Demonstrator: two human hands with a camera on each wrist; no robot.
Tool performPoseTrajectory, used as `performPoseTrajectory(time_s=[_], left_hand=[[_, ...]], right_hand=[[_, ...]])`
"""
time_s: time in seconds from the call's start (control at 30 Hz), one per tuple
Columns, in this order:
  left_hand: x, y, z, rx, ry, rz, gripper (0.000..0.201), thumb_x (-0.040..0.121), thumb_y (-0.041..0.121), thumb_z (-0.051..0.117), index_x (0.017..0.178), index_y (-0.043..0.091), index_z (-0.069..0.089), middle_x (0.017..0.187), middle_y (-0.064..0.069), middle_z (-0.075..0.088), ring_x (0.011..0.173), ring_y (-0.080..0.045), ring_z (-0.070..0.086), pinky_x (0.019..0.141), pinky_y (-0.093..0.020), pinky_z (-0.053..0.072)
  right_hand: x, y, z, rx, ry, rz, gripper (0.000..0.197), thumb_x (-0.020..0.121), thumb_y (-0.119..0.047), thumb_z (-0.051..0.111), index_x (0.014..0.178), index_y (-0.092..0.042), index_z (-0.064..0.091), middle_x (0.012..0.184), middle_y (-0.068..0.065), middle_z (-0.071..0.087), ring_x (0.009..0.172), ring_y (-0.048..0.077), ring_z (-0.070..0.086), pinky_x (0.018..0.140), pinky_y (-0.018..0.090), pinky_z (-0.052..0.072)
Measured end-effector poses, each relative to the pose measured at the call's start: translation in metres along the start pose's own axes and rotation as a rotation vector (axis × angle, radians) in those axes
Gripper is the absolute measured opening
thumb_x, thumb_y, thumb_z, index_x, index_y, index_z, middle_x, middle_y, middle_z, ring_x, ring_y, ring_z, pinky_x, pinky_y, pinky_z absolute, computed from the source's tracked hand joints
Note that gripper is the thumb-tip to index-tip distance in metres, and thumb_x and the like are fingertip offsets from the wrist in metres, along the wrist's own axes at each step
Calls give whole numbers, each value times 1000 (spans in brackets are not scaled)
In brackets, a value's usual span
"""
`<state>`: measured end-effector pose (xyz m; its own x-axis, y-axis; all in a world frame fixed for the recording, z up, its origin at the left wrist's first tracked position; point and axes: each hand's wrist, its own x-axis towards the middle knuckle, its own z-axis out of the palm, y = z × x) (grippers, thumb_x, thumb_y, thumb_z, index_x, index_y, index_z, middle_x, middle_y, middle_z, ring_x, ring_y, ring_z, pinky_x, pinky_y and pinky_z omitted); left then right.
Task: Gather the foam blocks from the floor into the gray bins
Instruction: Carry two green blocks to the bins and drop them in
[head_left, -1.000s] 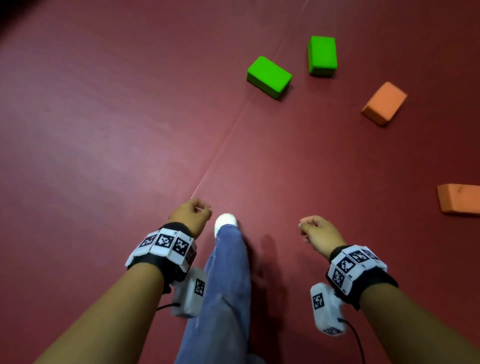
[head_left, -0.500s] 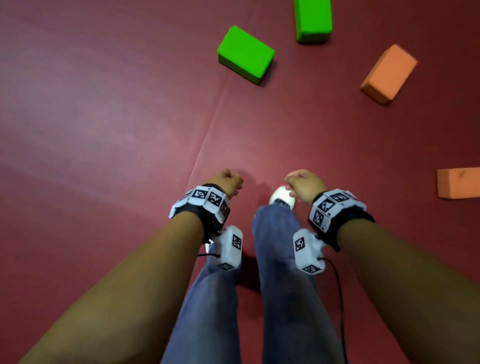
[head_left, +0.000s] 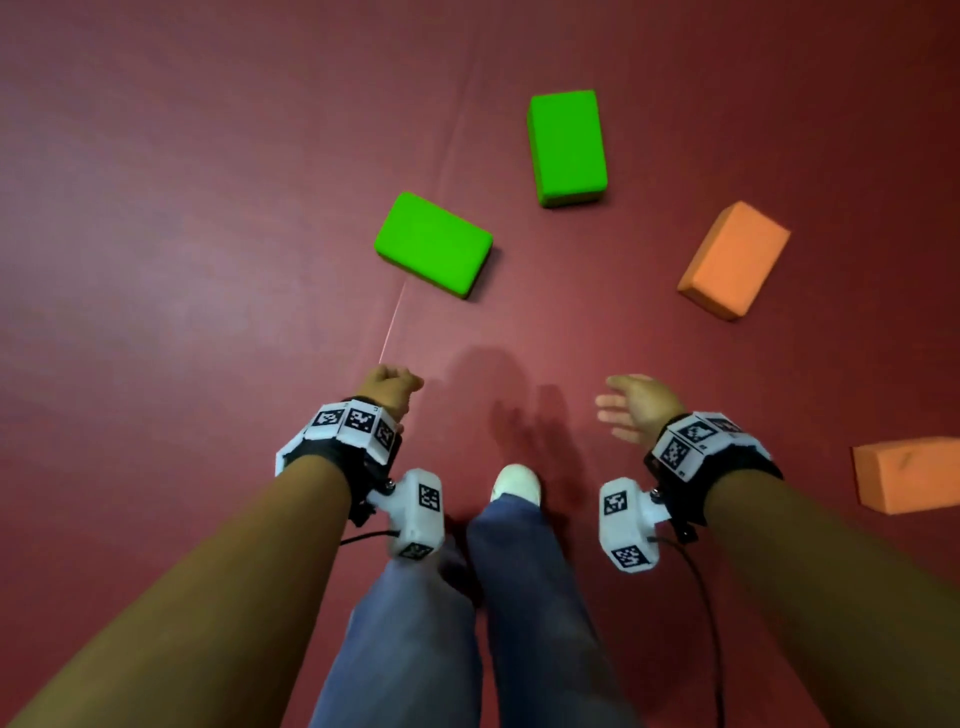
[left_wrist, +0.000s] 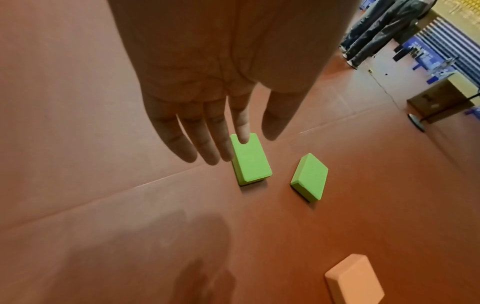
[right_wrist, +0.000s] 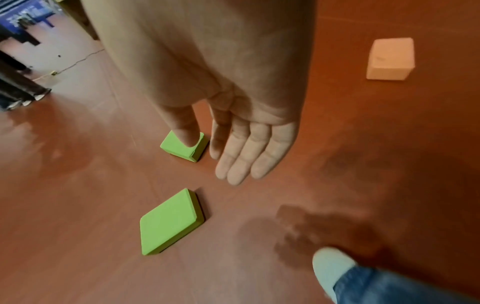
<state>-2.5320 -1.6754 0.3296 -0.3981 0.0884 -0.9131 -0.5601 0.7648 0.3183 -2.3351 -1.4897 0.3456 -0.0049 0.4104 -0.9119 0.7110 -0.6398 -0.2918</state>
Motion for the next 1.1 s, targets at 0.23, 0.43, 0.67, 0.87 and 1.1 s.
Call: performPoseTrajectory(time_s=[0.23,0.43,0.67,0.87,1.1], left_hand=[[102,108,4,132,69,37,42,88,13,60,127,7,48,121,-25,56,91,-24,51,84,-38,45],[222,178,7,401,108,128,45,87,16,61,130,10,48,129,-17,53,112,-31,55,92,-34,42],[348,194,-2,687,256,71,73,82,29,68,144,19,31,145,-18,33,129,-38,40,105,-43,34],[457,202,15,645,321,11,97,76,29,77,150,12,16,151,-22,22,140,-34,22,113,-43,22],[496,183,43,591,303,20,101,61,20,88,139,8,27,138,-18,40,126,-34,42,100,-47,38]], right_hand=[[91,-114,18,-113,57,-4,36,98,-20,44,132,-8,45,93,6,57,71,18,52,65,28,38],[217,-201,54,-146,150,-26,42,95,-19,52,135,-13,42,96,6,55,77,19,52,64,32,43],[371,-247,57,-412,274,-85,66,81,-41,67,137,-21,39,125,7,52,108,29,55,97,45,46],[484,-283,39,-400,387,-205,90,78,-46,71,145,-4,28,144,17,42,130,31,44,104,39,36],[648,-260,-7,-297,317,-174,145,9,-78,78,137,-20,46,130,6,58,112,26,60,93,50,49]])
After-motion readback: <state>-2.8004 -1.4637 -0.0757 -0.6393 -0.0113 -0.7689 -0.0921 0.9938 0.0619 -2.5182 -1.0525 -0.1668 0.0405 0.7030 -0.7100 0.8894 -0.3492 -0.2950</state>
